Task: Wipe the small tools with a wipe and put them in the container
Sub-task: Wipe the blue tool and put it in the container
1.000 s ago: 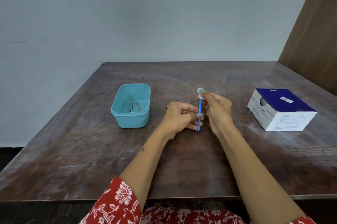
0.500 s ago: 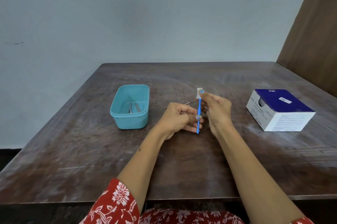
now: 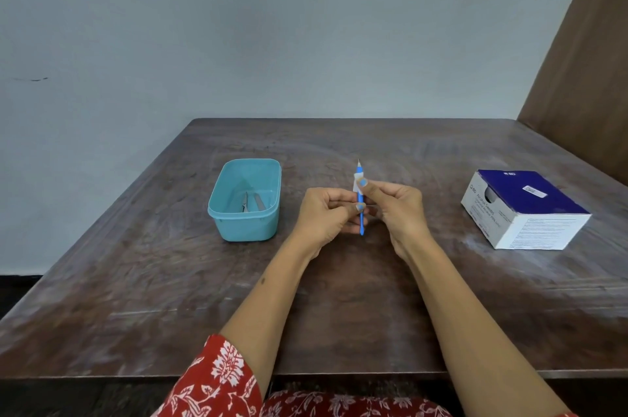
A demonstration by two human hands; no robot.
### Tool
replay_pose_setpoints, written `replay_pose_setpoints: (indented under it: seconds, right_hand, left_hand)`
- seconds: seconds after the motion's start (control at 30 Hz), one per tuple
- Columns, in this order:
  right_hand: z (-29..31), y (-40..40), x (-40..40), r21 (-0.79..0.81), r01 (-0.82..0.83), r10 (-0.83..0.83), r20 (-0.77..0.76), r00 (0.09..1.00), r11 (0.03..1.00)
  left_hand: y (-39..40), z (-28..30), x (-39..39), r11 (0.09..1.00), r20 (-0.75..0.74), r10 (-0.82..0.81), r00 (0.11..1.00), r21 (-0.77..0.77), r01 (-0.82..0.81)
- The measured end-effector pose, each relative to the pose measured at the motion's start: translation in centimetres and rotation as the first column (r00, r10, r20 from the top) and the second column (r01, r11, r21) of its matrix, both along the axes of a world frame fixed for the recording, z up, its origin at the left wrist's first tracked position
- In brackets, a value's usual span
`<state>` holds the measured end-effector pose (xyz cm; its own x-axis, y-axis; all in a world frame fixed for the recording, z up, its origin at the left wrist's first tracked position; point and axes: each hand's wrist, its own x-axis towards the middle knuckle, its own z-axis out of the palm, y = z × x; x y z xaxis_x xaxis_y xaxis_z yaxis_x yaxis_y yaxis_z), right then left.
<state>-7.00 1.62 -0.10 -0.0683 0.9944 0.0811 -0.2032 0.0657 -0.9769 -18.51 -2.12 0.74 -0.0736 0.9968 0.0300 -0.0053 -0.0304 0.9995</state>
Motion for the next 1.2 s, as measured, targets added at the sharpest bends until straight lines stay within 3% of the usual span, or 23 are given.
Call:
replay_pose_setpoints:
  seconds: [0.23, 0.47, 0.77, 1.2]
  right_hand:
    - [0.2, 0.1, 0.2, 0.030, 0.122, -0.122, 0.013, 0.992, 0.992]
    - [0.1, -0.2, -0.1, 0.024, 0.028, -0.029, 0.068, 0.997, 0.999]
    - [0.6, 0.0, 0.0, 0.129, 0.198, -0.192, -0.060, 0.980, 0.972]
    - [0.2, -0.1, -0.4, 0.181, 0.145, -0.174, 0.159, 0.972, 0.973]
  left_hand:
    - [-0.2, -0.1, -0.4, 0.990, -0.040, -0.125, 0.991, -0.077, 0.122]
    - [0.0, -0.2, -0.5, 1.000, -0.103, 0.003, 0.995, 0.023, -0.001]
    - [0.1, -0.3, 0.1, 1.000, -0.046, -0.005, 0.999, -0.023, 0.004]
    - [0.7, -1.2, 0.2, 0.981, -0.049, 0.144, 0.988, 0.135, -0.136]
